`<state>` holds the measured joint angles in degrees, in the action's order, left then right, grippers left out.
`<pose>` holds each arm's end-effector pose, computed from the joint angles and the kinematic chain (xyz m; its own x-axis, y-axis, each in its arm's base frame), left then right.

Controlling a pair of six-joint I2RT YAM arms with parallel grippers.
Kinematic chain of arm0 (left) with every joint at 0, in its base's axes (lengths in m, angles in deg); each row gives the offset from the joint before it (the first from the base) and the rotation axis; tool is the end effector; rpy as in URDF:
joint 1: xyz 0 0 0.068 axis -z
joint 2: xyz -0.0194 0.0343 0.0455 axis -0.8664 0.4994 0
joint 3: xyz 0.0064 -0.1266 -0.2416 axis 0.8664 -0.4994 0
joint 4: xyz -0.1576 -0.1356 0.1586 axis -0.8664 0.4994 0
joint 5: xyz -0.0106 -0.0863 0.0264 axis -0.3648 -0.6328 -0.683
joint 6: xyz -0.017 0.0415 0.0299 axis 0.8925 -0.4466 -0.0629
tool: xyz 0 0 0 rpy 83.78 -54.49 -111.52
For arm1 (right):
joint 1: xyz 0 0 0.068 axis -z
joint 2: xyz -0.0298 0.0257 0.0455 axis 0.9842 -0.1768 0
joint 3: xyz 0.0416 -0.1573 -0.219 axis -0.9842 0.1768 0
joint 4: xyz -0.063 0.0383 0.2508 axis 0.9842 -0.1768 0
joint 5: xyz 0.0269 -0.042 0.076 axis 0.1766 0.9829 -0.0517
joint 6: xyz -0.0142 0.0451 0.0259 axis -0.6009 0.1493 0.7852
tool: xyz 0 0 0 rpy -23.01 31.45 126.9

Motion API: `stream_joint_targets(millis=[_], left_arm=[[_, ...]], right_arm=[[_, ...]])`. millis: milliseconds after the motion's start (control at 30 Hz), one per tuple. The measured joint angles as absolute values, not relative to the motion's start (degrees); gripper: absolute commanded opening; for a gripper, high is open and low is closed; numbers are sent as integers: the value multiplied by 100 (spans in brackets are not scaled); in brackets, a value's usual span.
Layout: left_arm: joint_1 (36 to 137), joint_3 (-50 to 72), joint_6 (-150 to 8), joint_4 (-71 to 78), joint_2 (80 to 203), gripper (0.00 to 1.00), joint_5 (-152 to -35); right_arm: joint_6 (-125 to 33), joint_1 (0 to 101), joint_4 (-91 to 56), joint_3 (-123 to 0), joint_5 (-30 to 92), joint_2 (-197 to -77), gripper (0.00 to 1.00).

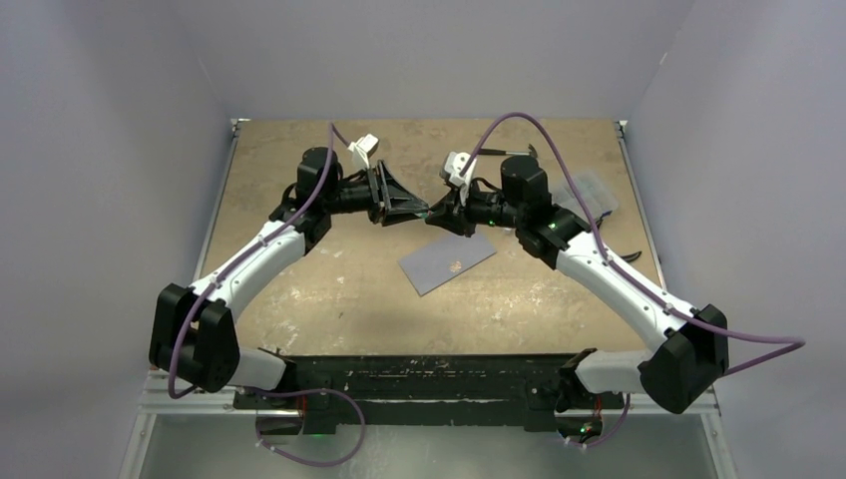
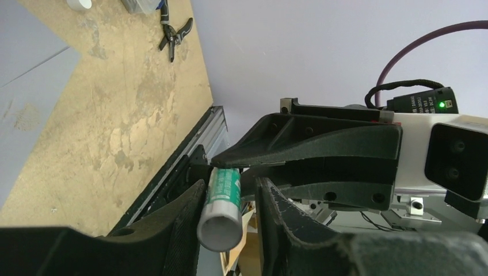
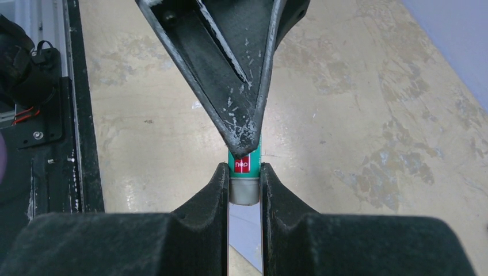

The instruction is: Place the letter into the envelope and seal it

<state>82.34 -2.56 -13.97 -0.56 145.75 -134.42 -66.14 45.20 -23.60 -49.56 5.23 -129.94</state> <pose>0.2824 -0.1449 0.3166 -0.9471 -0.2653 -0.1809 0.1264 0.2097 -0.9696 0.2342 0.1851 0.3526 -0.0217 -0.2535 -0.9671 -0.9358 0.3457 -0.0696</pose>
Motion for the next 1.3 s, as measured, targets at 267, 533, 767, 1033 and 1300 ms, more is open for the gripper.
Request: stream_joint_targets(millis=[267,533,767,1033,1300], left_arm=[[8230,-254,-1445,-73,14711,0,-13501],[8029,-77,-2356,847,14713,0,-12337],[7837,-527,-3226,1800,14407,0,-9834],[7843,-730,-3650,2152,14413,0,-9124],[7841,-730,-3781,2139,14416,0,-9152]], right_arm=[[-6647,4520,-2546,-5080,521,-13082,60],[-5619,4494,-2495,-5095,1223,-13090,78],[-3670,4606,-2519,-4444,3081,-12325,75],[-2247,5952,-3503,-4175,5203,-13949,74],[-2052,6188,-3643,-4370,5546,-15134,60]])
